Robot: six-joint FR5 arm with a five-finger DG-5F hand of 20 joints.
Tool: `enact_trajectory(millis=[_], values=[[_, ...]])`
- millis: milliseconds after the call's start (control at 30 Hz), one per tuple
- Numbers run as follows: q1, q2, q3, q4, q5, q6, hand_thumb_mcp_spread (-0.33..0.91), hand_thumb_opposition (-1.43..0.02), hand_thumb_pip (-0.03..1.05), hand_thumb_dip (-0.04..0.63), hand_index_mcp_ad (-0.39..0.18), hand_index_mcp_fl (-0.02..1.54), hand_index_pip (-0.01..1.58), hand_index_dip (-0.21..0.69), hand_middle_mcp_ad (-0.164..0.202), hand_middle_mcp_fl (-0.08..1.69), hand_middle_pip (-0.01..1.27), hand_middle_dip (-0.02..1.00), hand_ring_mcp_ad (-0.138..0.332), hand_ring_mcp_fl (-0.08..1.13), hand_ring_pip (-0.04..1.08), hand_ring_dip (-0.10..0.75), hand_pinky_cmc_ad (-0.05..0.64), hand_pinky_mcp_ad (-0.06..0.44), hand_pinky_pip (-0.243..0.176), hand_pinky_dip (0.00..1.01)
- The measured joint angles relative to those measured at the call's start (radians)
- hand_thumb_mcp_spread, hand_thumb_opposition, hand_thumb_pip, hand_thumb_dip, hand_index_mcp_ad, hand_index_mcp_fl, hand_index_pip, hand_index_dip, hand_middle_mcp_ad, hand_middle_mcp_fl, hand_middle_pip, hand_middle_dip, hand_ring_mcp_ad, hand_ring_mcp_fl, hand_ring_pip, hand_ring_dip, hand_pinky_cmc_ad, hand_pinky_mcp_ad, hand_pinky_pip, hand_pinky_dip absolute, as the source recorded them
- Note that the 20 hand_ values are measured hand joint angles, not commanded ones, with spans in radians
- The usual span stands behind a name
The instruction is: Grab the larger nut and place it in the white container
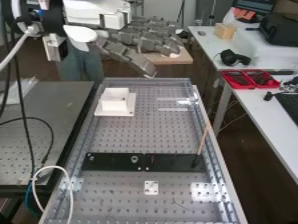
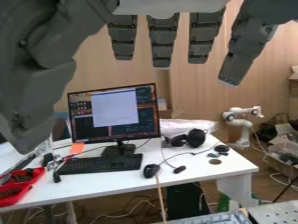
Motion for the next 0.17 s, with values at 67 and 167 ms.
enact_trajectory(millis=[67, 167], values=[[0.003, 0.0, -0.001, 0.002, 0.0, -0.001, 0.09, -0.76, 0.61, 0.11, -0.126, 0.06, 0.12, -0.047, 0.075, 0.0, 0.13, 0.24, 0.18, 0.0, 0.09, 0.119, 0.429, 0.332, -0.113, 0.54], [0.007, 0.002, -0.006, 0.009, 0.004, -0.003, 0.09, -0.76, 0.61, 0.11, -0.126, 0.06, 0.12, -0.047, 0.075, 0.0, 0.13, 0.24, 0.18, 0.0, 0.09, 0.119, 0.431, 0.346, -0.11, 0.54]])
